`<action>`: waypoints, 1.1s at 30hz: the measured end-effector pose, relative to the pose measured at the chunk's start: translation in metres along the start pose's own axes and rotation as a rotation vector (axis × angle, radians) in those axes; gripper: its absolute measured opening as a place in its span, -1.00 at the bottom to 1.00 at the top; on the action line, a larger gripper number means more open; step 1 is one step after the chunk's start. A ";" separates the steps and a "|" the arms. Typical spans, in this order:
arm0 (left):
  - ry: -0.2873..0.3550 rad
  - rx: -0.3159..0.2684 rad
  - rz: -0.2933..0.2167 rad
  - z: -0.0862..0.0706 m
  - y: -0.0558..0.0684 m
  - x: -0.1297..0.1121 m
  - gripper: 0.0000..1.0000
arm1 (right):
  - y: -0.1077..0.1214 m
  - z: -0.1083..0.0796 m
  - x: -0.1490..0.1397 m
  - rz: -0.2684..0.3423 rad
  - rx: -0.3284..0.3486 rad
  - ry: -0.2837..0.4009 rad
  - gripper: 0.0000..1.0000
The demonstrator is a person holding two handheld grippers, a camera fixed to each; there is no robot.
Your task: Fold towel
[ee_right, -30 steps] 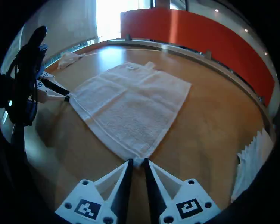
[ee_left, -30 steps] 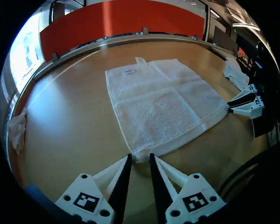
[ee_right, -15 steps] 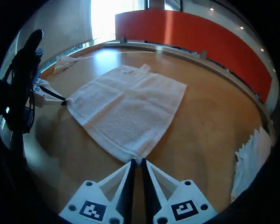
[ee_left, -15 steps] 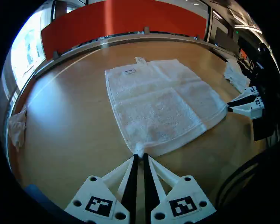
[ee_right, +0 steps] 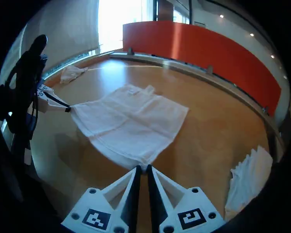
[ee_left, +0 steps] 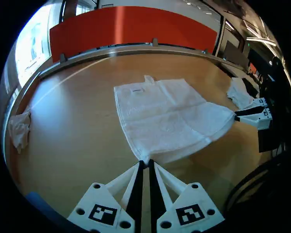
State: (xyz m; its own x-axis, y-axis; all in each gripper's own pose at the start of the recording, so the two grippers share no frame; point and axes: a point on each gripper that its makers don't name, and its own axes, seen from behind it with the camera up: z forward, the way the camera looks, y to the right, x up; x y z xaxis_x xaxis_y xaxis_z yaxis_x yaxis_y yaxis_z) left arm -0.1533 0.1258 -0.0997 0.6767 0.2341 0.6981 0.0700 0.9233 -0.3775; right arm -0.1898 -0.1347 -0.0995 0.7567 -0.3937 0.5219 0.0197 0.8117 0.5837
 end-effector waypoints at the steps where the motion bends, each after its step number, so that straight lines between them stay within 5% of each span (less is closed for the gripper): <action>1: 0.002 -0.004 -0.007 -0.004 0.001 0.002 -0.79 | 0.000 -0.004 0.004 -0.003 -0.002 0.003 -0.74; 20: 0.009 -0.079 -0.091 -0.069 0.030 0.018 -0.79 | -0.007 -0.069 0.035 -0.016 0.014 0.019 -0.74; 33: 0.009 -0.076 -0.101 -0.064 0.029 0.022 -0.80 | 0.002 -0.065 0.039 -0.019 0.011 0.004 -0.74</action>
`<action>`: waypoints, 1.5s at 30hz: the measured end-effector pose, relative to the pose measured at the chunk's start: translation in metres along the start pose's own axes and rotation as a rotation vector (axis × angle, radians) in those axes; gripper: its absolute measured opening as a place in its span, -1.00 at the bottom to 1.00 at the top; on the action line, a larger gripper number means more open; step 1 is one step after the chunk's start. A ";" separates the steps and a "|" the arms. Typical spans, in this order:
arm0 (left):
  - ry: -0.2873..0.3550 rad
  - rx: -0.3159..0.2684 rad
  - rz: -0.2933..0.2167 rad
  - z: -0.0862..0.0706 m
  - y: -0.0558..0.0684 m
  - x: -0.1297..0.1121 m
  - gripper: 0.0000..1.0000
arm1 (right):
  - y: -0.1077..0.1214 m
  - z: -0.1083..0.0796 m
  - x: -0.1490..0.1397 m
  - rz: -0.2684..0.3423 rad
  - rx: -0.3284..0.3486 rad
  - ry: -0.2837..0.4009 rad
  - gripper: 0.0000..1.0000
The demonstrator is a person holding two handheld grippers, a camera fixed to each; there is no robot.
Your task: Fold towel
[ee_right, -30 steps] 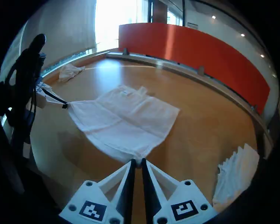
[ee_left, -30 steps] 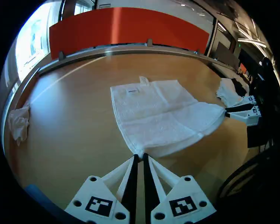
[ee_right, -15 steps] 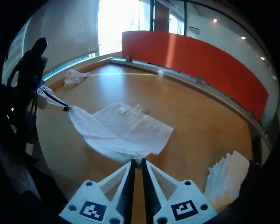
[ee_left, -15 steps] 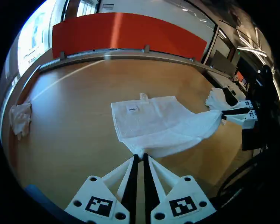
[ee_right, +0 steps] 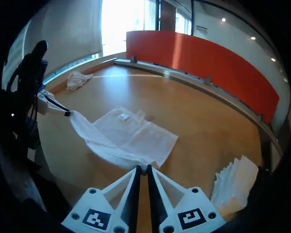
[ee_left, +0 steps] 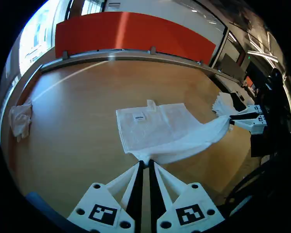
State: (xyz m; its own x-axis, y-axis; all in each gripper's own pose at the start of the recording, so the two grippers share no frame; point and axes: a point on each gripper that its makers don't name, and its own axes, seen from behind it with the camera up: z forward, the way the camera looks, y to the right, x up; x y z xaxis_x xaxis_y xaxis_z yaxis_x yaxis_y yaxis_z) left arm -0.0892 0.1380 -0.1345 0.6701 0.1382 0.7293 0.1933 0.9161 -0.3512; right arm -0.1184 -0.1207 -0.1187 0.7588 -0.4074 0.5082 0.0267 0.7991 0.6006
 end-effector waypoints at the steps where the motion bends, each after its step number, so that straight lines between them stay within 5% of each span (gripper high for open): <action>1: 0.004 0.001 0.000 0.002 -0.001 0.004 -0.80 | 0.003 0.002 0.002 -0.004 -0.002 0.000 -0.74; 17: 0.032 0.033 -0.032 0.061 -0.036 0.054 -0.80 | 0.050 0.066 0.030 0.017 -0.029 -0.021 -0.74; 23: 0.013 0.026 -0.059 0.089 -0.044 0.054 -0.80 | 0.061 0.089 0.018 0.031 -0.039 -0.063 -0.74; 34: -0.012 0.048 -0.019 0.130 -0.056 0.052 -0.80 | 0.079 0.122 0.004 0.082 -0.072 -0.107 -0.70; 45: -0.003 0.099 -0.019 0.147 -0.071 0.054 -0.52 | 0.092 0.137 -0.004 0.098 -0.134 -0.123 -0.52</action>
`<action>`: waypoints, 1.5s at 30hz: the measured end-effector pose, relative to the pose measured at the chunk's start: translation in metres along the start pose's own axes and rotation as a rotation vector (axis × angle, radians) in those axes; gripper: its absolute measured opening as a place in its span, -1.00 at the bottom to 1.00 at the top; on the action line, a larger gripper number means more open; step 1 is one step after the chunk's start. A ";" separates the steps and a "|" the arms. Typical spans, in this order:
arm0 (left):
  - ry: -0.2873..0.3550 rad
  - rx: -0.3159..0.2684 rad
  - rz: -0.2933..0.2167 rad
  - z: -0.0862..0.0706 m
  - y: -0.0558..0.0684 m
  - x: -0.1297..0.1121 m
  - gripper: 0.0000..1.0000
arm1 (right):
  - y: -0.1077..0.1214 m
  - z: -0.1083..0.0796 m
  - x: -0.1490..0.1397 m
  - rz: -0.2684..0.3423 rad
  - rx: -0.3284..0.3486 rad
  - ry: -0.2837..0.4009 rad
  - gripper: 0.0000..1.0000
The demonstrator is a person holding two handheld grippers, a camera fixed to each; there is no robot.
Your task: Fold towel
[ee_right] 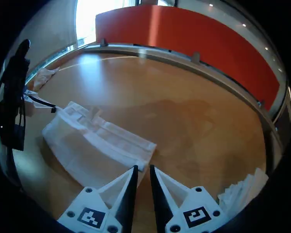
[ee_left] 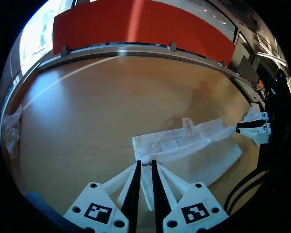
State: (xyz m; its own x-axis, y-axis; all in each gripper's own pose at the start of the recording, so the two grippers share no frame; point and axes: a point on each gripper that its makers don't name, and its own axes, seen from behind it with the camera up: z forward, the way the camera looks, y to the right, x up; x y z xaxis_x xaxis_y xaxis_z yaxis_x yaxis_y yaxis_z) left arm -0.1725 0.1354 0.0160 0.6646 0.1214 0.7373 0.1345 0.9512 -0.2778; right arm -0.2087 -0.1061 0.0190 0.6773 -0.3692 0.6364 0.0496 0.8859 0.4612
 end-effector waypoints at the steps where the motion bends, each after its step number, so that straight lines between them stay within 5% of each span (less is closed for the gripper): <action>1: 0.000 0.007 0.004 0.001 -0.002 0.001 -0.46 | 0.001 0.000 0.000 -0.002 -0.004 0.000 -0.49; 8: 0.010 0.034 0.016 -0.004 -0.008 0.006 0.37 | 0.004 -0.004 0.003 -0.006 -0.027 0.013 -0.05; 14: 0.019 0.041 0.001 -0.018 -0.012 0.002 0.79 | 0.000 -0.016 0.000 -0.013 -0.012 0.033 0.37; 26: 0.012 0.081 -0.002 -0.039 -0.022 -0.019 0.85 | -0.010 -0.037 -0.016 -0.009 -0.003 0.045 0.38; 45: 0.008 0.119 -0.054 -0.076 -0.031 -0.056 0.85 | -0.028 -0.040 -0.047 -0.029 0.048 0.020 0.38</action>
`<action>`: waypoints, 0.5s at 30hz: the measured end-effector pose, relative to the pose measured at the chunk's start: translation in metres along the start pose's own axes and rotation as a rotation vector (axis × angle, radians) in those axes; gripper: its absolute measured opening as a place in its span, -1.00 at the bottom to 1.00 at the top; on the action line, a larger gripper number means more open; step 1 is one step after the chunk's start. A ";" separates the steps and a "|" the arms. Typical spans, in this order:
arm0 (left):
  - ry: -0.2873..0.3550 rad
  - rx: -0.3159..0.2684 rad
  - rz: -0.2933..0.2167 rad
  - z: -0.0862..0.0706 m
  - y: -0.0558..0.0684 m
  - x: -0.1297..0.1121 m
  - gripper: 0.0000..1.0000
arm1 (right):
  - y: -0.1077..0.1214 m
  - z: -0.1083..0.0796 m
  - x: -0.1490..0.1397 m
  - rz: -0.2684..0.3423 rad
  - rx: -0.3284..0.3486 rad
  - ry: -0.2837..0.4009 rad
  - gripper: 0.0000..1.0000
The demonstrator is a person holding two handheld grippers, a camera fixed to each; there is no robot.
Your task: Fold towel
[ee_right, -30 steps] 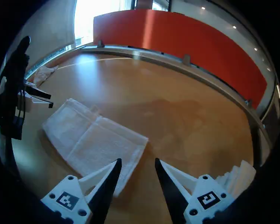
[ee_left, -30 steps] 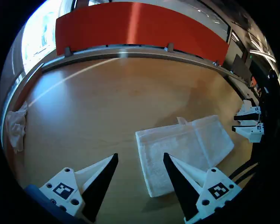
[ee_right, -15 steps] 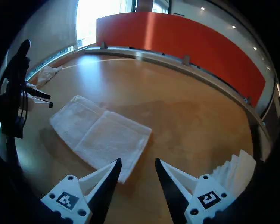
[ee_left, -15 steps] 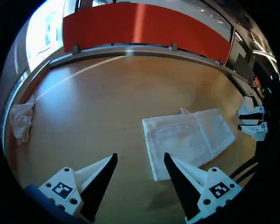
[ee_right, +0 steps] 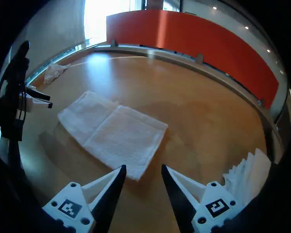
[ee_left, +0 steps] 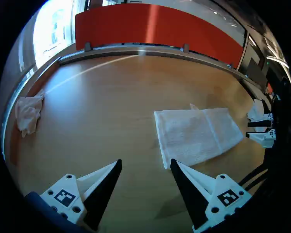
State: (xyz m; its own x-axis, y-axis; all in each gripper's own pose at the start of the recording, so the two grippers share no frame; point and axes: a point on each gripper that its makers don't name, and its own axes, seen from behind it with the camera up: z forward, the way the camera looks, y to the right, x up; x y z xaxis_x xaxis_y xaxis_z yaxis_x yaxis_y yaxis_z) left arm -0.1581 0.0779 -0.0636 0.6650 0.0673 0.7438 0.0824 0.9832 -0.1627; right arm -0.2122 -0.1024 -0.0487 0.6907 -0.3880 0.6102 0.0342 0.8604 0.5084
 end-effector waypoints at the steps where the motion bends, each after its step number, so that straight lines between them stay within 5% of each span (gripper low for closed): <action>1: -0.001 0.002 -0.003 -0.001 -0.001 -0.002 0.84 | -0.001 0.000 -0.002 -0.003 0.003 -0.003 0.38; 9: -0.009 0.018 -0.035 -0.012 -0.007 -0.016 0.85 | -0.003 0.006 -0.016 -0.028 0.025 -0.029 0.36; 15: -0.013 0.026 -0.054 -0.018 -0.011 -0.025 0.84 | -0.005 0.012 -0.022 -0.054 0.050 -0.048 0.13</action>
State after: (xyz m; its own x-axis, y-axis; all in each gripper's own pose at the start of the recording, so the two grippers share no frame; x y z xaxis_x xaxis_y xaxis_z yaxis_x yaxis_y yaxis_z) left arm -0.1623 0.0619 -0.0920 0.6505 0.0157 0.7593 0.0985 0.9896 -0.1049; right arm -0.2361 -0.1018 -0.0578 0.6531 -0.4502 0.6089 0.0336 0.8205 0.5707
